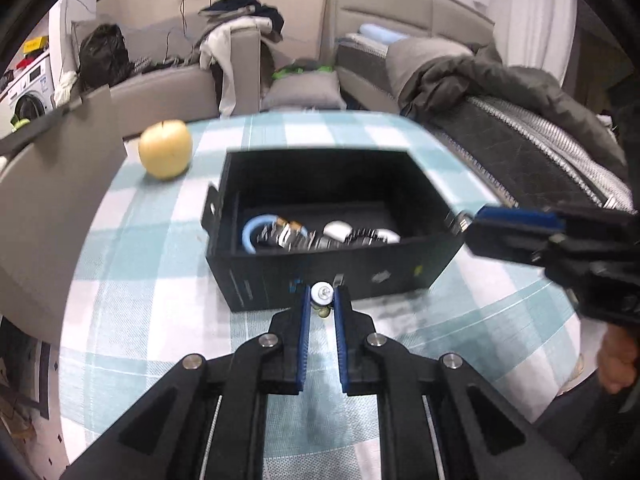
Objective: Organize jewelry
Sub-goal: 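Carry the silver ring and round charm into the box with both tools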
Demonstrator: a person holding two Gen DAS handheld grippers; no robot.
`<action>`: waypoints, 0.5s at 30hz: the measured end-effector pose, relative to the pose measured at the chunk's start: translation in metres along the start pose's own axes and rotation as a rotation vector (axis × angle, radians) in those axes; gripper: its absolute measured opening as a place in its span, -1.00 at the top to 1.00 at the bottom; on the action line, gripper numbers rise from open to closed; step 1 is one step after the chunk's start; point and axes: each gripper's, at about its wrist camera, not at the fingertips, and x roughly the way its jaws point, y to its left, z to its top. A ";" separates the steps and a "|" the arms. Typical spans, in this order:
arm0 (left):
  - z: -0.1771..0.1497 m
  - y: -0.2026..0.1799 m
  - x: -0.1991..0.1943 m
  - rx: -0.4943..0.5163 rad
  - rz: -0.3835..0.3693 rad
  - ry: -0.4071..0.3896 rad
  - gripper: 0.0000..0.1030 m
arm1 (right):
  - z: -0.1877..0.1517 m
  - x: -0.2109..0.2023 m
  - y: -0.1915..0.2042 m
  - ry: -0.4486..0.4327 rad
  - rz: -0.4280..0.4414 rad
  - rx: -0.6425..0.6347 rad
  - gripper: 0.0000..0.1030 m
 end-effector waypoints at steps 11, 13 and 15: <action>0.017 0.012 -0.007 -0.051 0.002 -0.083 0.87 | 0.004 -0.004 -0.004 -0.068 -0.009 0.044 0.48; 0.018 0.014 -0.007 -0.061 0.004 -0.087 0.87 | 0.004 -0.005 -0.002 -0.076 -0.011 0.044 0.48; 0.019 0.014 -0.010 -0.065 0.006 -0.097 0.87 | 0.003 -0.005 -0.002 -0.082 -0.006 0.044 0.48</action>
